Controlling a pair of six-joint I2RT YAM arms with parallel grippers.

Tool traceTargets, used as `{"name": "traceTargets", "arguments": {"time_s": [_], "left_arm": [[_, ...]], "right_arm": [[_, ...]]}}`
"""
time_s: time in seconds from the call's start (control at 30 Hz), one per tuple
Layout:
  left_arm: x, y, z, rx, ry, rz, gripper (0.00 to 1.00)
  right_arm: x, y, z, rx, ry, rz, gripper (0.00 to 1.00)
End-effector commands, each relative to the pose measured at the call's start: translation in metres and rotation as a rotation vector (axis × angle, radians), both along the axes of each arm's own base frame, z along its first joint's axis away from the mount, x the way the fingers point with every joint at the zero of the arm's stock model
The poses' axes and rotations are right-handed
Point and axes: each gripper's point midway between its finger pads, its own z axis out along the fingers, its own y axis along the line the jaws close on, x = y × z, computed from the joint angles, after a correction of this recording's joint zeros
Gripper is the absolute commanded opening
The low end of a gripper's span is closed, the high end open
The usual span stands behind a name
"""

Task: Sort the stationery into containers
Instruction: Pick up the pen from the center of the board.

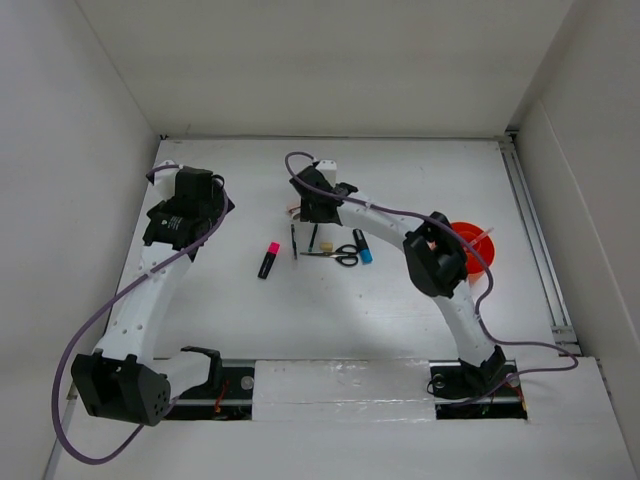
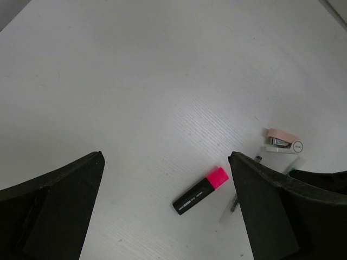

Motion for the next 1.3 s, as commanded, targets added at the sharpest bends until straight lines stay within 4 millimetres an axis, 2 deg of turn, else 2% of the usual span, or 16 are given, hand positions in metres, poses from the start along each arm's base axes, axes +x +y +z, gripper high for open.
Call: {"name": "traceTargets", "arguments": {"time_s": [0.0,0.1,0.37,0.47,0.5,0.6,0.73,0.87,0.97,1.03,1.07,1.1,1.13,1.2,1.23,1.27], "left_arm": [[-0.001,0.002,0.010,0.006,-0.040,0.002,1.00],[-0.001,0.002,0.010,0.006,-0.040,0.002,1.00],[0.000,0.000,0.011,0.005,-0.045,-0.010,1.00],[-0.001,0.001,0.013,0.003,-0.054,-0.010,1.00],[-0.001,0.001,0.013,0.003,-0.054,-0.010,1.00],[-0.002,0.001,0.016,0.002,-0.063,-0.010,1.00],[-0.002,0.001,0.016,0.002,-0.063,-0.010,1.00],[-0.002,0.001,0.016,0.002,-0.063,-0.010,1.00],[-0.002,0.001,0.016,0.002,-0.063,-0.010,1.00],[-0.003,0.001,0.019,0.000,-0.072,-0.010,1.00],[-0.003,0.001,0.019,0.000,-0.072,-0.010,1.00],[-0.003,0.001,0.019,0.000,-0.072,-0.010,1.00],[-0.003,0.001,0.019,0.000,-0.072,-0.010,1.00],[-0.003,0.001,0.019,0.007,-0.069,-0.015,1.00],[-0.003,0.001,0.019,0.007,-0.069,-0.015,1.00],[-0.002,0.001,0.020,0.006,-0.078,-0.015,1.00]], "right_arm": [[0.005,0.009,0.009,0.010,-0.012,-0.009,0.55],[0.003,0.007,-0.007,-0.019,0.017,-0.009,0.52],[-0.004,0.005,-0.033,-0.046,0.074,-0.005,0.47],[-0.006,0.006,-0.038,-0.046,0.088,0.002,0.44],[-0.004,0.000,-0.039,-0.052,0.095,-0.007,0.44],[-0.007,0.000,-0.049,-0.040,0.133,0.006,0.36],[-0.011,-0.001,-0.058,-0.034,0.148,0.000,0.17],[-0.005,-0.007,-0.056,-0.013,0.153,-0.009,0.00],[-0.005,-0.007,-0.059,-0.002,0.167,0.006,0.00],[0.012,-0.010,-0.043,0.052,0.122,0.008,0.00],[0.011,-0.011,-0.043,0.060,0.112,0.009,0.00],[0.018,-0.010,-0.026,0.090,0.075,0.030,0.00],[0.022,-0.001,-0.013,0.140,0.040,0.048,0.00],[0.034,-0.012,0.008,0.175,-0.006,0.050,0.00],[0.040,-0.008,0.046,0.228,-0.090,0.064,0.00],[0.046,-0.016,0.065,0.243,-0.132,0.062,0.00]]}}
